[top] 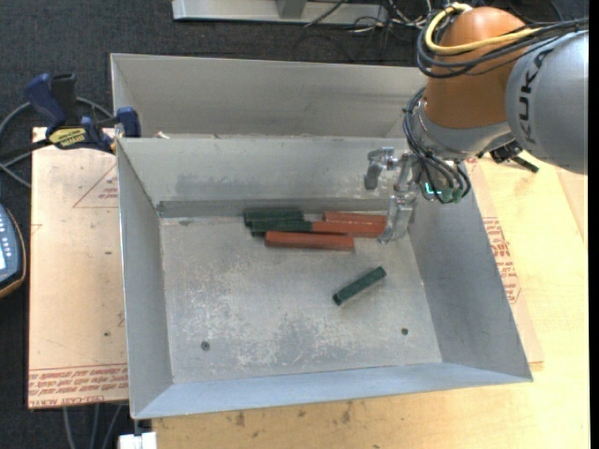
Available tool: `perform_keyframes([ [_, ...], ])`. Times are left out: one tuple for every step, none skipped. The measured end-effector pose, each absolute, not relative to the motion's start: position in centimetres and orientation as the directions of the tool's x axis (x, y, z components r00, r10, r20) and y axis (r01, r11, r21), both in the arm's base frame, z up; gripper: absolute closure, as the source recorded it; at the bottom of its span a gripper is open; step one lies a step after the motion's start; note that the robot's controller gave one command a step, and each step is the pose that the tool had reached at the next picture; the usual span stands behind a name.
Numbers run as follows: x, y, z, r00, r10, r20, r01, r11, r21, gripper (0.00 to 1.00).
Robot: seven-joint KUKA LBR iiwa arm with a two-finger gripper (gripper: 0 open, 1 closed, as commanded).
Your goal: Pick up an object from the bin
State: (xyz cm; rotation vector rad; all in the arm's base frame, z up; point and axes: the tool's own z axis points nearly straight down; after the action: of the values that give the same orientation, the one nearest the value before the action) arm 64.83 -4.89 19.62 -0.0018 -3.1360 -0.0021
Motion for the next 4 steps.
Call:
perform_keyframes([
  [65.0,-5.6,6.9,-0.993,-0.114,-0.005,-0.114,0.993,0.001,0.0],
  [65.2,-5.6,7.4,-0.993,-0.115,-0.01,-0.115,0.993,-0.001,1.0],
  [65.0,-5.6,7.1,-0.993,-0.116,-0.002,-0.116,0.993,0.0,0.0],
  [61.5,-1.9,11.1,-0.882,-0.471,-0.004,-0.471,0.882,0.001,0.0],
])
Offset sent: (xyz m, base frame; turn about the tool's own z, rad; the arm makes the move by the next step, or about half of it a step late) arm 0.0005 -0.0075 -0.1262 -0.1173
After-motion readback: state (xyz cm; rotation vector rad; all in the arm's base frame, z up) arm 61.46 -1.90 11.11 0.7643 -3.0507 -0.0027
